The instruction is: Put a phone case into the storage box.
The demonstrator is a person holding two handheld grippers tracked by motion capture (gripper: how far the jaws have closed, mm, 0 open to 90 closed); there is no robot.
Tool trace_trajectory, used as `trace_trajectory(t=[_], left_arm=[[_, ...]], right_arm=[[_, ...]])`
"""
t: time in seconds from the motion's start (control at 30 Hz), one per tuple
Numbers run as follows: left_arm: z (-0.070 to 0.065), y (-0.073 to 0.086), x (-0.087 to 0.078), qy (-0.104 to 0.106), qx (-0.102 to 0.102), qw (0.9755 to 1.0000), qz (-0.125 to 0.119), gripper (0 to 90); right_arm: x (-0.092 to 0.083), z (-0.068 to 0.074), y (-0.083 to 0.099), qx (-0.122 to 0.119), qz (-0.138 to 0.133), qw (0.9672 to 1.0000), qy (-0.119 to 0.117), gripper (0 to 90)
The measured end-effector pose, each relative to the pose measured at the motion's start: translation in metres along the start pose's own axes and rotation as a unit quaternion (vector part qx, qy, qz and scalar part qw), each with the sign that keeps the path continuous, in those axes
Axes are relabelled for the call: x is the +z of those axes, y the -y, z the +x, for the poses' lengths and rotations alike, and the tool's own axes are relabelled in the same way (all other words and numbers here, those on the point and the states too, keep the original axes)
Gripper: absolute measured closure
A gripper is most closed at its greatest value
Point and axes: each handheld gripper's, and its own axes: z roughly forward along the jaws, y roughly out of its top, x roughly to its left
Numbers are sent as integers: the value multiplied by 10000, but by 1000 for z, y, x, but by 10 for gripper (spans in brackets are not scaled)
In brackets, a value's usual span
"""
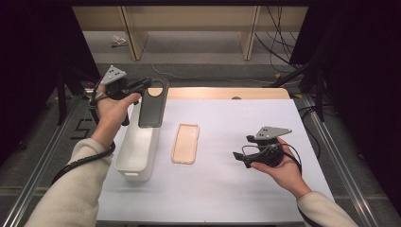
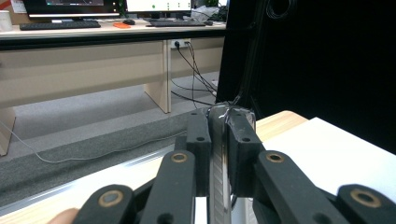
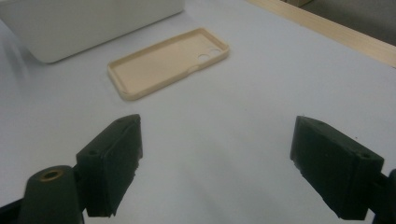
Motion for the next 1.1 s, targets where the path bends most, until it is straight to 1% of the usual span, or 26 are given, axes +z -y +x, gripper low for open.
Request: trace_trajectory(t=[0.13,0.2,0.27,0.33,0.53,0.87,0.97,1.1], left_arm=[[4,0,0,-42,35,10000,-8,809],[8,0,0,-68,107,9999,-21,809],[9,0,0,-79,131,9999,-20,810],[13,-1,1,-106,141,9998,-24,809],[19,-1,4,-159,178,9997,12,809],[28,-2,7,-227,89,9997,-58,809],[31,0,7,-277,70,9996,-44,809],[33,2,8,-298,52,9995,-29,809]], right_arm=[[0,0,0,7,-3,10000,4,178],[0,0,0,-2,3,10000,4,179],[0,0,0,-1,3,10000,0,179],[0,-1,0,7,-7,10000,2,181],[-1,-2,0,73,-64,10000,6,185],[-2,-3,0,133,-147,9998,14,185],[-3,-4,0,148,-175,9997,14,185],[-4,-4,0,165,-191,9997,13,185]])
